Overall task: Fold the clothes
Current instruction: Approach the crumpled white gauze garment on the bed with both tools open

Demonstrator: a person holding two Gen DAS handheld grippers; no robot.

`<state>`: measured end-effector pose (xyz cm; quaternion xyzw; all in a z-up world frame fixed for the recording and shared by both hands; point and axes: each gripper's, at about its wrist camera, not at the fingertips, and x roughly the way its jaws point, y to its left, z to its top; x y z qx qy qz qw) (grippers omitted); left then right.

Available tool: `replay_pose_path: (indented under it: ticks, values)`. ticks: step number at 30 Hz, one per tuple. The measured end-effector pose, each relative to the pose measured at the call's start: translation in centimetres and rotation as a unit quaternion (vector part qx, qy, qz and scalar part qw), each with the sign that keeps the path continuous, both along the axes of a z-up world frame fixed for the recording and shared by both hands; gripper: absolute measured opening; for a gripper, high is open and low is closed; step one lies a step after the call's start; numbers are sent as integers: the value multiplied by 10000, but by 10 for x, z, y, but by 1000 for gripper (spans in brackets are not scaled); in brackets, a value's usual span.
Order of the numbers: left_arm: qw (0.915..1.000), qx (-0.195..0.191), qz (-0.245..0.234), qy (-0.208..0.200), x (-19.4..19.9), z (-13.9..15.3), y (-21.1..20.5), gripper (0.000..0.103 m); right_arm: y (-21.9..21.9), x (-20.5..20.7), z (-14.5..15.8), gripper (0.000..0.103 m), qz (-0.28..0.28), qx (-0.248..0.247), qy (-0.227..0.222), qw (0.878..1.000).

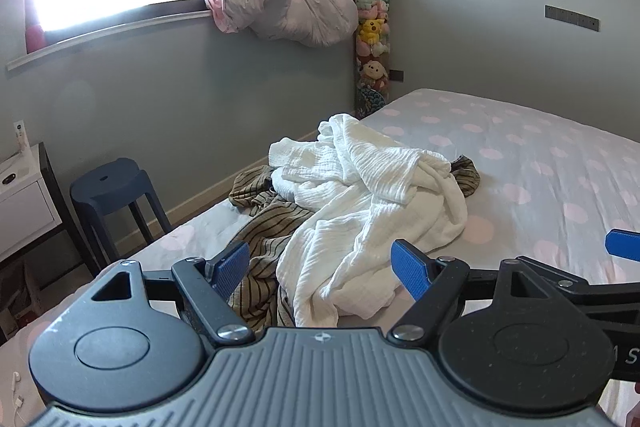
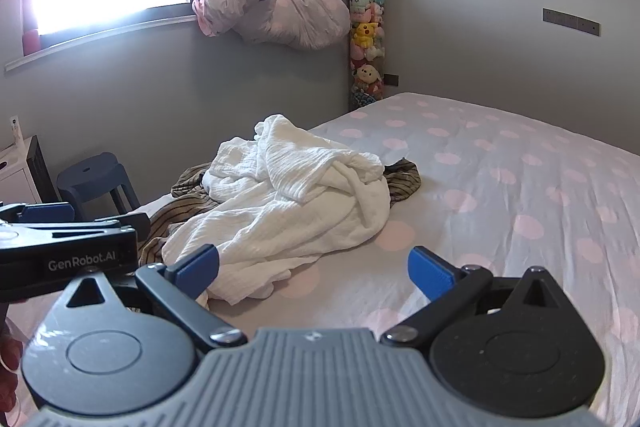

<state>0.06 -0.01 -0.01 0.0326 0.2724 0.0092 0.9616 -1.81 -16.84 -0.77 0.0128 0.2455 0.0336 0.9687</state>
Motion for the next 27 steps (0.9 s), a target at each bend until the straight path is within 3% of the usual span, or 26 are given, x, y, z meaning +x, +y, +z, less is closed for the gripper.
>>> replay_pose_path:
  ticks: [7,18,27]
  values:
    - [9994,-292,8,195,6,-3,7,76,3,2,-6,101,-10,-36,-56,10000]
    - [9998,-66,-33,207,2,-12,-1,76,-1,-4,-11,101,-293,98,-4,9995]
    - [9993,-140,-87,323,1,-15,0,76,-3,-5,-15,101,-371,80,34,9993]
